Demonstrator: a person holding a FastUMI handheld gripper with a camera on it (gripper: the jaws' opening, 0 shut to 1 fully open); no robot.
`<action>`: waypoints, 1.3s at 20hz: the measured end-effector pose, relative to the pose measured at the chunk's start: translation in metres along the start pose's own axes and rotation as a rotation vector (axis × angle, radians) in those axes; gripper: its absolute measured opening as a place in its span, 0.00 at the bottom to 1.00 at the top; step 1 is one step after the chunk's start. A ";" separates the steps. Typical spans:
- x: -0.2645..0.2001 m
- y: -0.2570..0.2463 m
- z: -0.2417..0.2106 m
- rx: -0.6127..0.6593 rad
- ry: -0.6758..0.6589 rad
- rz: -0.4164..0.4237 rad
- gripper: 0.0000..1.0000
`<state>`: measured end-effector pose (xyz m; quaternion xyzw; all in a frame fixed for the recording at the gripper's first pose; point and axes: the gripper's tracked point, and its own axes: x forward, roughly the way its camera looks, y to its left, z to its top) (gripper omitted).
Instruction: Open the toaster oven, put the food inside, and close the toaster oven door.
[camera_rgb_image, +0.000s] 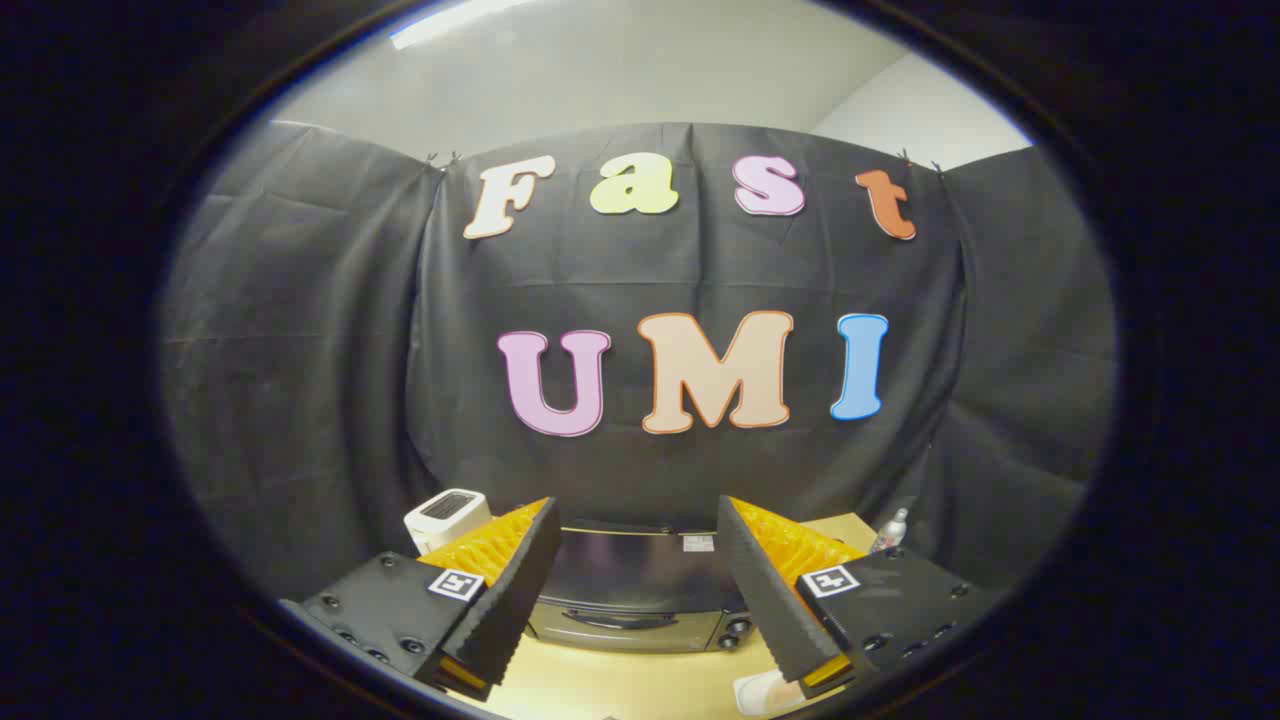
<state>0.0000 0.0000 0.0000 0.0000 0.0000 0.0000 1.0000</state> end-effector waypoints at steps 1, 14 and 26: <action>0.002 0.003 0.000 0.001 -0.001 0.000 0.99; 0.049 0.023 -0.041 0.068 0.015 -0.041 0.99; 0.102 0.020 -0.172 0.050 0.106 -0.092 0.99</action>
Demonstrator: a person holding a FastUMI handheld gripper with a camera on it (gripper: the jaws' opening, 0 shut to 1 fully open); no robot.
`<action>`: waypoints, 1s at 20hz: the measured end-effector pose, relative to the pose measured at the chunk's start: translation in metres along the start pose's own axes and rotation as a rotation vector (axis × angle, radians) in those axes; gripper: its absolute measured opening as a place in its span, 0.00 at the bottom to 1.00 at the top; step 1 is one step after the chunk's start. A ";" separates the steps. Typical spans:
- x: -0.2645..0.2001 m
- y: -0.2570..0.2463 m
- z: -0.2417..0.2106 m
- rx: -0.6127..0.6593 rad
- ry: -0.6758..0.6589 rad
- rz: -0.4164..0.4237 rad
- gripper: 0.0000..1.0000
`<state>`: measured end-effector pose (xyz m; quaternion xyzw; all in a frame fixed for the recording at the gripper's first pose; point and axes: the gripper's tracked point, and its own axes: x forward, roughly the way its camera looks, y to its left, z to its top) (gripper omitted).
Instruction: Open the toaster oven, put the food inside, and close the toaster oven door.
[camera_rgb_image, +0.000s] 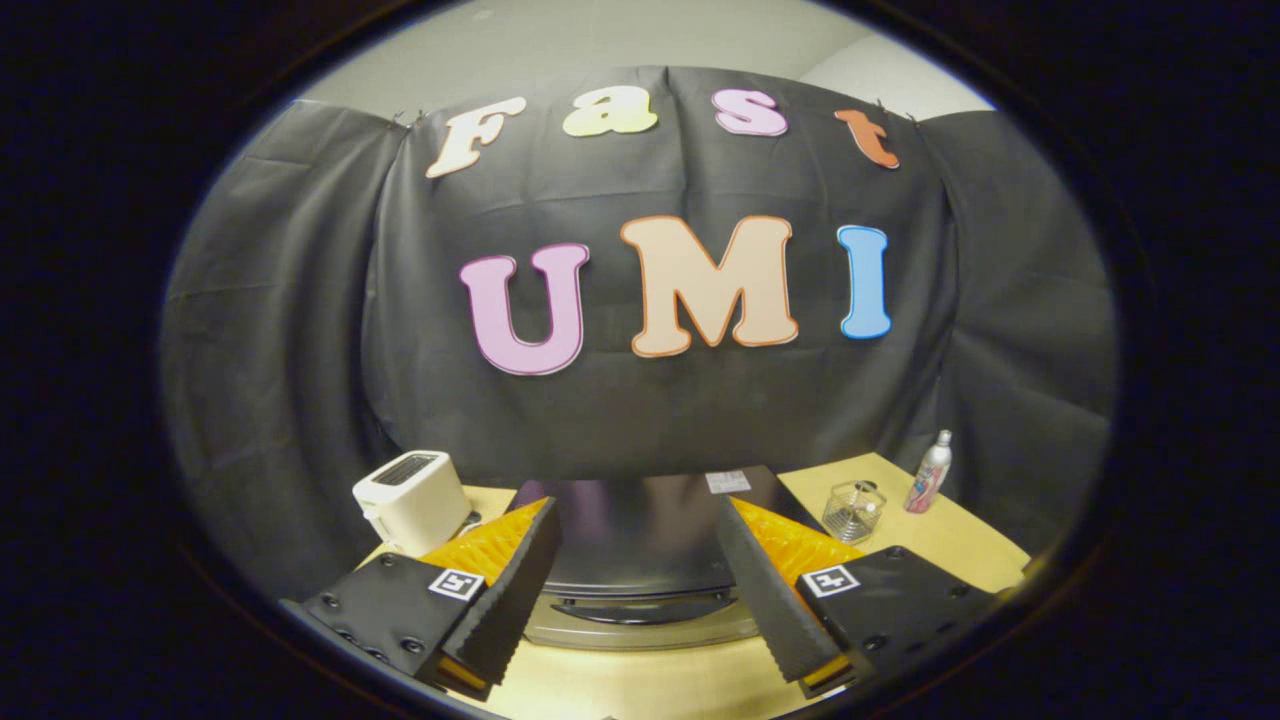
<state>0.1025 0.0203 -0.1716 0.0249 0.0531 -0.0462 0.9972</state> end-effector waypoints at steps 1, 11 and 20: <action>0.004 0.000 -0.008 -0.006 0.003 -0.005 0.99; 0.039 0.004 -0.076 -0.029 0.040 -0.014 0.99; 0.047 0.003 -0.088 0.000 0.023 -0.021 1.00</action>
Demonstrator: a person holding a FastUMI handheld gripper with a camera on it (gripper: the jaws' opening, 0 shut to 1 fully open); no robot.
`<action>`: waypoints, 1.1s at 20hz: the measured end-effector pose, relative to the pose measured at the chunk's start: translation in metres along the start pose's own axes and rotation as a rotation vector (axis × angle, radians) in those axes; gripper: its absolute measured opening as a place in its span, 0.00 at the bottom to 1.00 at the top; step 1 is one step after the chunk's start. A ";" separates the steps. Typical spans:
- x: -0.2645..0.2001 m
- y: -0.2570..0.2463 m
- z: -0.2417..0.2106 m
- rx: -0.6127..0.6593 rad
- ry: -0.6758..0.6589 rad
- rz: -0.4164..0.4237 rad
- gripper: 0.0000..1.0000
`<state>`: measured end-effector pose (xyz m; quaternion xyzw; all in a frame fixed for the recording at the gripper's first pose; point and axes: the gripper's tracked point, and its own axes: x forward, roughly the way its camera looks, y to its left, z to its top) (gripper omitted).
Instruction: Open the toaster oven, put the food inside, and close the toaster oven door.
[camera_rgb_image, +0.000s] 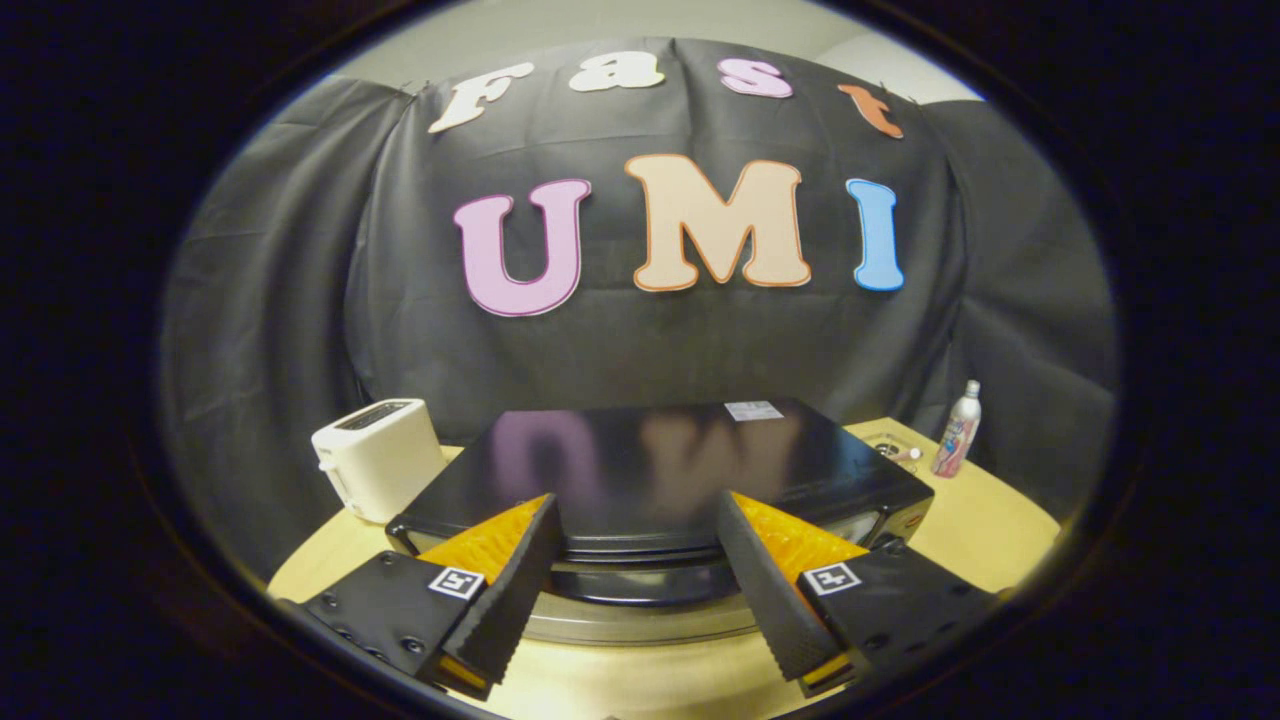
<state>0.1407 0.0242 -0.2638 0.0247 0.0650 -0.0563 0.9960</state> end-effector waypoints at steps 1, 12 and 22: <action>-0.001 0.001 0.000 -0.004 -0.008 -0.003 1.00; -0.021 -0.005 -0.007 0.017 -0.039 0.052 0.99; -0.048 -0.008 -0.016 -0.009 0.024 0.058 0.99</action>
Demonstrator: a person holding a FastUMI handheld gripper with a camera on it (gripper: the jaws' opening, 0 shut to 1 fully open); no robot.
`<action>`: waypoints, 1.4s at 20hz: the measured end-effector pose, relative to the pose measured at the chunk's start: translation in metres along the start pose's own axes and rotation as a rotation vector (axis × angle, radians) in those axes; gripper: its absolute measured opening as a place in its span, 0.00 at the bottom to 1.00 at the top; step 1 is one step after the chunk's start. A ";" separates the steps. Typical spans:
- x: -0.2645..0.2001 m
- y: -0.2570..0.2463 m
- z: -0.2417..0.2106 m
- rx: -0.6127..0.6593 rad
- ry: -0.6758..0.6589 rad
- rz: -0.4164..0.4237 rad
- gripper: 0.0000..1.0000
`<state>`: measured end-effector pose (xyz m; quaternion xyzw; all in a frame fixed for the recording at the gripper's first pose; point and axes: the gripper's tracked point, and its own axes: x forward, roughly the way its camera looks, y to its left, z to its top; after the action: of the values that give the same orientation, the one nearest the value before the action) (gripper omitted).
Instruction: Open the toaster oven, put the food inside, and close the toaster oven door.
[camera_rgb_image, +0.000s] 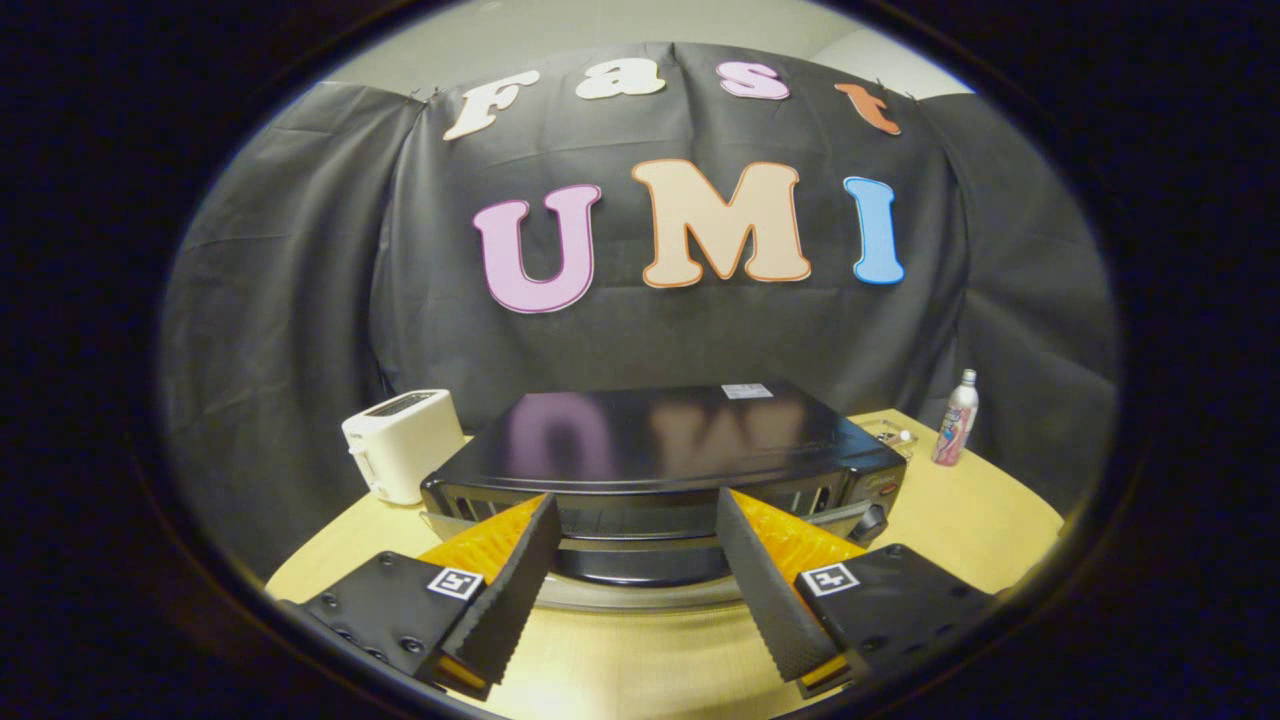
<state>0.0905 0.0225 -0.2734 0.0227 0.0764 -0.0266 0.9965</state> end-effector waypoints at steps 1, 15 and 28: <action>-0.003 -0.001 -0.001 0.001 0.010 -0.002 0.99; -0.053 -0.005 -0.040 -0.005 0.175 -0.013 0.99; -0.087 -0.015 -0.126 -0.012 0.363 -0.049 0.99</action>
<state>-0.0150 0.0177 -0.3847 0.0195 0.2555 -0.0458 0.9655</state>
